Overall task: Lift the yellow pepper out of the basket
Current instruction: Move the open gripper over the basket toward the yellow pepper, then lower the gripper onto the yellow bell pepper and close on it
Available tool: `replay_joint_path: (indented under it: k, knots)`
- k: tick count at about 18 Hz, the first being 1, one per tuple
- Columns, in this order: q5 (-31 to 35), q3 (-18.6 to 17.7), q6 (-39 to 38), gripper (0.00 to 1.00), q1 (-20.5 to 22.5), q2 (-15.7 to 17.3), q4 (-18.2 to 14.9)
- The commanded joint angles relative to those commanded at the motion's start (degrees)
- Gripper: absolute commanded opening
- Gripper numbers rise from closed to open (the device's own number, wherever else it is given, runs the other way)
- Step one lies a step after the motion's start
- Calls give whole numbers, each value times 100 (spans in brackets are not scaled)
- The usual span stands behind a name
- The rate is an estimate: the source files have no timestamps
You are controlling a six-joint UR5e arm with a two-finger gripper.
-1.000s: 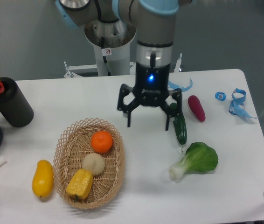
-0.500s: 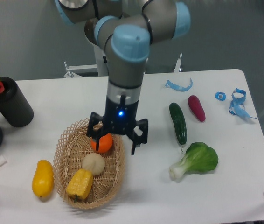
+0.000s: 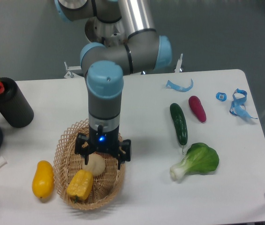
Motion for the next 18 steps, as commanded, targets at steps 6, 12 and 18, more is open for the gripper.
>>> replay_joint_path:
  k: [6,12,18]
  knots:
    - [-35,18,18,100,-167,-246,18]
    - [-9,9,211,100,-317,-405,18]
    - [0,35,211,100,-317,-519,18]
